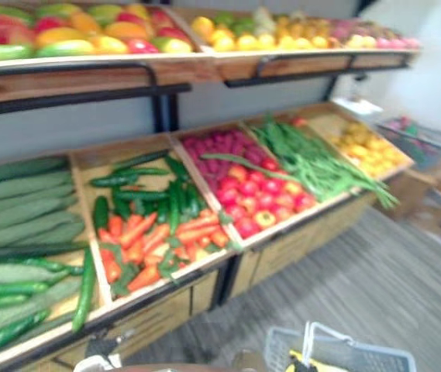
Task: Pick vegetable in the basket
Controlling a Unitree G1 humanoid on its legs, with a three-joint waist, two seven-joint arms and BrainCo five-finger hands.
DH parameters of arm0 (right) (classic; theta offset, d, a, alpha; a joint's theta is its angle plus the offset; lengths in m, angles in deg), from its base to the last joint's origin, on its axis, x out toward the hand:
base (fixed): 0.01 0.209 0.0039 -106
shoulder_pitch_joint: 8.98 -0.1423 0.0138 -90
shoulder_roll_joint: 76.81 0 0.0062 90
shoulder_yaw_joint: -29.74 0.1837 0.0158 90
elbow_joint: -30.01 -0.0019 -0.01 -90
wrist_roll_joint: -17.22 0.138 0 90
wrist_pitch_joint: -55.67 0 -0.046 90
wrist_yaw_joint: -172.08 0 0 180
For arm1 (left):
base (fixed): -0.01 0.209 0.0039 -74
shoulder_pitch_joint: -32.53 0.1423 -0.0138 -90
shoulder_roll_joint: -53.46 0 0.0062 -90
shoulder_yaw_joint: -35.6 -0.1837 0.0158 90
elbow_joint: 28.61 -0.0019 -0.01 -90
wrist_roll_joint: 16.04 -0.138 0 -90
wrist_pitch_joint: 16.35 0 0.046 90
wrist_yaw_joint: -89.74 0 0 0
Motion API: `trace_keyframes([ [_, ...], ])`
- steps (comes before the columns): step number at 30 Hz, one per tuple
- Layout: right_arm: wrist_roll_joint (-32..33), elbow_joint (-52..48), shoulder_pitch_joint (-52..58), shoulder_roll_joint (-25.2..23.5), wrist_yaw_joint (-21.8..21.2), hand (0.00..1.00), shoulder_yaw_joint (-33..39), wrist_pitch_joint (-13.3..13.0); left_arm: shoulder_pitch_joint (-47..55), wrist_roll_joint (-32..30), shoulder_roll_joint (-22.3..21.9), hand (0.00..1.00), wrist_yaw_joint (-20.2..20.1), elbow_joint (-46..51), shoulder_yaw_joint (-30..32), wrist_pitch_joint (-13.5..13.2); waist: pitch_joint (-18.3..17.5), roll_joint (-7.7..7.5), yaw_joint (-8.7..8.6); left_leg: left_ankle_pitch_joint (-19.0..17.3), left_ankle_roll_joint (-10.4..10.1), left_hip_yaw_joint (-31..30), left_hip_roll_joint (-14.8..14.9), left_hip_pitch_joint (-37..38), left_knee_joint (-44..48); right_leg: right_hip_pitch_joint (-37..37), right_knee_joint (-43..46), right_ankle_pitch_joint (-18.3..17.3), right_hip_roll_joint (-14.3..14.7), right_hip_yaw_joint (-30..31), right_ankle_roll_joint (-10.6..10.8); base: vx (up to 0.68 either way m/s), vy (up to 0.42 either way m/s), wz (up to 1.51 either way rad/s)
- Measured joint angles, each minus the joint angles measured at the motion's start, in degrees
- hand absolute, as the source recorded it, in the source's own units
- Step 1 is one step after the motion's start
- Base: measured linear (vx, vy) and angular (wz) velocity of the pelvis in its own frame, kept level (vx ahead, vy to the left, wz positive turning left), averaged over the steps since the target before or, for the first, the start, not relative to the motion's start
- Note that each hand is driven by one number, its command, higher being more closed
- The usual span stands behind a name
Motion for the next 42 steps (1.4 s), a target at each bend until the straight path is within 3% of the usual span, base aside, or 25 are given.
trace_keyframes([
  [1,-0.1,0.1,-0.4,0.9,0.1,1.00,-0.2,0.0,-1.0,0.0,-1.0,0.00,0.0,0.4,1.2,0.1,0.8,2.17,-0.34,-2.6,-2.7,-0.8,0.1,-6.5,12.5,-0.9,1.5,-0.2,-0.5,-4.6,0.1,0.06,-0.313,1.62],
  [2,-0.1,-0.3,-0.3,1.8,0.2,1.00,-1.0,0.0,-0.5,0.0,-2.1,0.00,0.1,0.9,1.6,-0.2,0.9,4.58,-0.19,-4.6,-2.9,-2.3,1.2,-7.6,16.6,-0.4,0.7,-0.2,0.7,-7.3,0.2,0.02,-0.183,1.67],
  [3,-0.2,-1.8,0.5,3.5,0.2,1.00,-1.1,-0.3,0.5,0.0,-3.9,0.00,0.1,0.7,2.1,-0.2,0.6,10.46,0.23,-9.0,-3.8,-6.4,5.9,-8.1,15.7,1.9,-0.4,0.4,3.7,-12.2,-0.1,0.03,-0.129,1.36],
  [4,-0.3,-0.8,0.6,3.5,0.0,1.00,-2.2,0.3,0.9,0.7,-3.5,0.00,0.1,0.9,4.2,-0.2,2.2,8.64,1.34,-8.6,-4.1,-6.5,6.3,-8.5,14.4,1.3,5.0,-0.8,3.4,-12.3,-1.3,0.07,-0.152,1.46],
  [5,-0.2,0.0,1.0,2.7,0.0,1.00,-2.3,0.3,1.0,1.0,-3.1,0.00,0.3,1.4,4.9,-0.2,1.9,6.82,1.39,-8.3,-3.9,-7.7,5.7,-8.5,12.9,2.7,4.2,-1.8,3.0,-12.9,-1.9,0.16,-0.266,1.59],
  [6,-0.1,1.5,0.4,1.8,0.3,1.00,-2.1,0.8,1.1,1.3,-2.7,0.00,0.3,1.0,6.0,-0.4,1.9,6.05,1.18,-6.1,-5.3,-10.4,5.9,-8.4,10.4,5.0,0.2,-3.9,2.6,-16.6,-1.6,0.13,-0.257,1.36],
  [8,-0.2,1.5,-0.2,2.5,-0.1,1.00,-2.5,1.3,1.7,1.4,-3.3,0.00,0.2,0.8,7.6,-0.1,1.7,6.80,1.26,-3.2,-5.7,-9.5,8.9,-9.6,8.7,7.4,-3.3,-3.3,4.1,-20.8,-2.4,0.09,-0.229,1.12],
  [10,-0.3,1.4,-0.2,3.3,0.1,1.00,-2.9,1.3,2.9,1.6,-3.7,0.00,0.1,-0.7,9.3,0.1,1.9,7.75,1.18,-1.0,-6.4,-1.6,12.4,-10.3,8.7,9.2,-4.5,-2.8,4.0,-24.0,-3.4,0.08,-0.128,0.71],
  [12,-0.4,-0.1,-0.3,4.1,0.1,1.00,-2.7,1.3,5.6,1.6,-4.3,0.00,0.2,-2.7,11.4,0.6,0.9,8.91,1.24,0.1,-6.5,14.1,16.6,-9.9,7.6,10.3,-5.5,-2.2,3.6,-25.4,-2.8,0.16,-0.045,0.28],
  [15,-0.6,0.1,-1.0,4.0,0.1,1.00,-0.9,0.6,7.0,1.5,-4.7,0.00,0.2,-4.2,12.6,1.0,-0.7,9.64,1.12,4.8,-7.4,16.3,15.5,-7.9,0.7,11.7,-10.3,0.1,3.6,-27.1,-2.7,0.19,-0.017,0.28],
  [17,-0.6,0.6,-1.7,3.9,0.0,1.00,-0.4,0.4,6.8,1.5,-4.2,0.00,0.2,-4.9,12.5,1.1,-0.8,9.31,1.01,7.7,-7.9,16.3,15.1,-6.9,-3.2,12.4,-12.3,1.0,3.9,-28.1,-2.8,0.09,-0.038,0.31],
  [22,-0.6,2.8,-1.7,4.2,0.0,1.00,2.3,0.1,6.6,0.3,-3.8,0.00,0.9,-5.9,11.6,1.2,-1.0,9.27,0.43,14.3,-8.2,17.8,14.6,-2.9,-11.5,14.4,-12.7,1.0,4.1,-30.8,-2.8,-0.03,-0.046,0.26],
  [24,-0.6,3.0,-1.7,4.6,0.0,1.00,3.4,0.1,6.8,0.2,-3.7,0.00,1.4,-6.2,10.5,1.3,-1.3,10.28,-0.27,15.6,-8.4,17.8,14.9,-1.9,-14.9,13.9,-13.3,0.9,4.7,-31.5,-3.0,-0.12,-0.024,0.22],
  [25,-0.6,3.3,-1.7,4.9,0.0,1.00,4.0,0.1,6.8,0.0,-3.6,0.00,1.5,-6.7,9.5,1.3,-1.2,10.86,-1.00,15.3,-8.5,17.8,15.0,-2.0,-15.2,14.2,-13.3,0.8,4.9,-32.5,-3.0,-0.16,0.001,0.25],
  [28,-0.6,4.1,-1.6,4.7,0.0,1.00,4.4,0.1,6.9,-0.1,-2.6,0.00,1.6,-7.3,7.0,1.5,-1.2,10.68,-2.00,15.1,-8.5,17.9,14.8,-2.2,-15.3,14.3,-13.4,0.9,4.9,-32.4,-2.8,-0.12,0.040,0.09],
  [37,-0.5,5.7,-0.3,4.7,0.0,1.00,4.7,0.2,6.6,0.2,0.6,0.00,1.6,-9.9,-0.3,1.5,-2.3,10.08,-2.42,13.7,-7.5,22.3,14.0,-2.3,-15.3,12.8,-15.9,1.6,4.9,-26.4,-1.7,-0.01,0.056,-0.22],
  [42,-0.5,8.5,-0.3,4.4,0.1,1.00,4.7,0.5,5.6,1.1,1.4,0.00,2.5,-10.2,-1.7,0.9,-2.9,9.65,-3.69,12.8,-7.5,22.6,13.0,-2.3,-15.3,12.2,-16.3,3.0,4.7,-24.3,-1.7,0.10,0.020,-0.07],
])
